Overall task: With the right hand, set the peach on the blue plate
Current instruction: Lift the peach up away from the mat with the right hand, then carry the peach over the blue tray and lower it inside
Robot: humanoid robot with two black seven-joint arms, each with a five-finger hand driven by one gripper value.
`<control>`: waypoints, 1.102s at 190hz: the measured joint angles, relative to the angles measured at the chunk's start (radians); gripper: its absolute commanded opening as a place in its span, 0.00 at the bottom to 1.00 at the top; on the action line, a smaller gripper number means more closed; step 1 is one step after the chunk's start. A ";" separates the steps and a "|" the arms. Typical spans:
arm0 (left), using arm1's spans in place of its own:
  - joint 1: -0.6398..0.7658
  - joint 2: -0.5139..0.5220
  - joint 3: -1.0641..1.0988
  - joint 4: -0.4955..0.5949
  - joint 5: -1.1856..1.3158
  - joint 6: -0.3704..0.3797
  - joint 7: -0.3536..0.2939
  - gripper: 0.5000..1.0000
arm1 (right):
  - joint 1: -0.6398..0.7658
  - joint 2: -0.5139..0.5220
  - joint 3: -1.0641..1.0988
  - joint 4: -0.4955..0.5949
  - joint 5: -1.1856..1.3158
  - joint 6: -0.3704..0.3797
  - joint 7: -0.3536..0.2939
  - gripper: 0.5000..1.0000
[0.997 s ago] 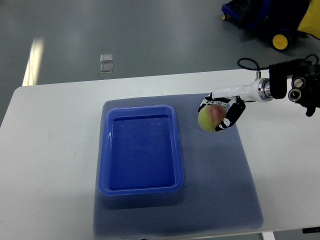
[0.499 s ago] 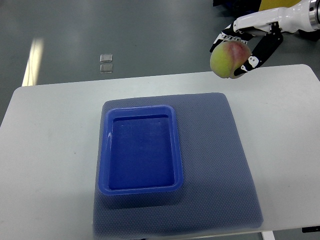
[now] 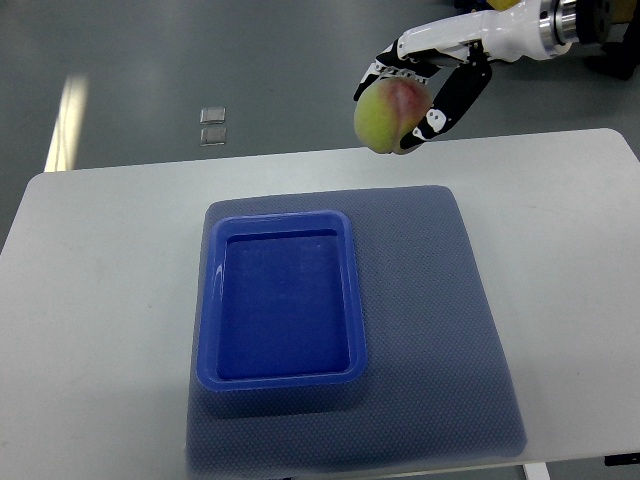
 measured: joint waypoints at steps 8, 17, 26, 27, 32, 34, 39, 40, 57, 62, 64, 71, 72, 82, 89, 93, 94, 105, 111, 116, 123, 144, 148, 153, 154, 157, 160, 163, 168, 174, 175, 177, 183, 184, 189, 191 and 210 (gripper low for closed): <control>0.001 0.000 0.000 0.000 0.000 0.000 0.000 1.00 | -0.004 0.047 -0.007 -0.026 0.002 -0.011 0.000 0.00; 0.000 0.000 0.000 0.000 0.000 0.000 0.000 1.00 | -0.015 0.108 -0.012 -0.056 0.003 -0.024 0.001 0.00; 0.001 0.000 0.000 0.000 0.000 0.000 0.000 1.00 | -0.030 0.163 -0.016 -0.086 0.004 -0.039 0.001 0.00; 0.001 0.000 0.000 0.000 0.000 0.000 0.000 1.00 | -0.031 0.167 -0.016 -0.088 0.004 -0.040 0.001 0.00; 0.002 0.000 0.000 0.001 0.000 0.000 0.000 1.00 | -0.041 0.192 -0.018 -0.102 0.004 -0.045 0.001 0.00; 0.002 0.000 0.000 0.001 0.000 0.000 0.000 1.00 | -0.046 0.203 -0.019 -0.109 0.004 -0.048 0.001 0.00; 0.002 0.000 0.000 0.001 0.000 0.000 0.000 1.00 | -0.060 0.232 -0.020 -0.125 0.004 -0.054 0.001 0.00; 0.002 0.000 0.000 0.001 0.000 0.000 0.000 1.00 | -0.062 0.238 -0.020 -0.128 0.004 -0.055 0.001 0.00; 0.001 0.000 0.000 0.002 -0.001 0.000 0.000 1.00 | -0.109 0.318 -0.022 -0.177 0.002 -0.071 0.001 0.00; 0.001 0.000 -0.001 0.003 -0.001 0.000 0.000 1.00 | -0.120 0.335 -0.022 -0.188 0.002 -0.074 0.001 0.00; 0.001 0.000 -0.001 0.003 -0.001 0.000 0.000 1.00 | -0.127 0.342 -0.022 -0.195 0.001 -0.076 0.001 0.00; 0.000 0.000 -0.001 0.004 -0.002 0.000 0.000 1.00 | -0.150 0.369 -0.022 -0.215 -0.002 -0.083 0.001 0.00; 0.001 0.000 -0.001 0.004 -0.002 0.000 0.000 1.00 | -0.152 0.373 -0.022 -0.217 -0.003 -0.084 0.001 0.00; 0.001 0.000 -0.002 0.005 -0.002 0.000 0.000 1.00 | -0.179 0.402 -0.022 -0.240 -0.007 -0.091 0.001 0.00; 0.001 0.000 -0.002 0.005 -0.003 0.000 0.000 1.00 | -0.205 0.430 -0.022 -0.263 -0.011 -0.097 0.001 0.00; 0.001 0.000 -0.002 0.005 -0.003 0.000 0.000 1.00 | -0.218 0.444 -0.022 -0.273 -0.014 -0.098 0.001 0.00; 0.001 0.000 -0.002 0.006 -0.003 0.000 0.000 1.00 | -0.221 0.446 -0.022 -0.275 -0.014 -0.098 0.001 0.00; 0.002 0.000 -0.002 0.006 -0.003 0.000 0.000 1.00 | -0.248 0.473 -0.021 -0.301 -0.020 -0.103 0.001 0.03; 0.002 0.000 -0.002 0.006 -0.003 0.000 0.000 1.00 | -0.264 0.489 -0.021 -0.313 -0.024 -0.105 0.001 0.06; 0.002 0.000 -0.002 0.006 -0.003 0.000 0.000 1.00 | -0.273 0.498 -0.021 -0.320 -0.027 -0.105 0.001 0.06; 0.002 0.000 -0.002 0.006 -0.003 0.000 0.000 1.00 | -0.288 0.512 -0.019 -0.333 -0.029 -0.107 0.001 0.07; 0.001 0.000 -0.002 0.006 -0.003 0.001 0.000 1.00 | -0.327 0.557 -0.015 -0.370 -0.036 -0.117 0.001 0.08; 0.001 0.000 -0.002 0.006 -0.003 0.001 0.000 1.00 | -0.335 0.566 -0.015 -0.378 -0.038 -0.120 0.001 0.08; 0.001 0.000 -0.001 0.006 -0.003 0.001 0.000 1.00 | -0.347 0.581 -0.014 -0.389 -0.043 -0.123 0.001 0.08; 0.001 0.000 -0.001 0.006 -0.003 0.001 0.000 1.00 | -0.349 0.583 -0.014 -0.390 -0.043 -0.124 0.001 0.08; 0.000 0.000 -0.001 0.006 -0.003 0.001 0.000 1.00 | -0.355 0.590 -0.014 -0.395 -0.045 -0.126 0.002 0.08; 0.000 0.000 -0.001 0.006 -0.003 0.001 0.000 1.00 | -0.360 0.596 -0.014 -0.400 -0.047 -0.127 0.002 0.10; 0.000 0.000 -0.001 0.006 -0.003 0.001 0.000 1.00 | -0.364 0.601 -0.013 -0.404 -0.048 -0.129 0.002 0.10; 0.001 0.000 -0.001 0.007 -0.003 0.001 0.000 1.00 | -0.371 0.609 -0.012 -0.411 -0.050 -0.131 0.002 0.11; 0.001 0.000 0.000 0.007 -0.003 0.001 0.000 1.00 | -0.383 0.618 -0.011 -0.421 -0.051 -0.135 0.002 0.13; 0.001 0.000 0.000 0.007 -0.003 0.001 0.000 1.00 | -0.384 0.619 -0.011 -0.423 -0.051 -0.136 0.002 0.13; 0.001 0.000 0.000 0.007 -0.003 0.001 0.000 1.00 | -0.387 0.621 -0.011 -0.426 -0.052 -0.137 0.002 0.13; 0.001 0.000 0.000 0.007 -0.003 0.001 0.000 1.00 | -0.395 0.624 -0.010 -0.434 -0.052 -0.139 0.002 0.15; 0.001 0.000 0.000 0.008 -0.003 0.001 0.000 1.00 | -0.396 0.625 -0.010 -0.435 -0.053 -0.139 0.002 0.16; 0.002 0.000 0.000 0.008 -0.004 0.001 0.000 1.00 | -0.401 0.627 -0.010 -0.440 -0.053 -0.141 0.002 0.20; 0.002 0.000 0.000 0.008 -0.004 0.001 0.000 1.00 | -0.403 0.627 -0.009 -0.443 -0.053 -0.141 0.003 0.22; 0.002 0.000 -0.001 0.008 -0.005 0.001 0.000 1.00 | -0.433 0.629 -0.009 -0.467 -0.061 -0.142 0.003 0.43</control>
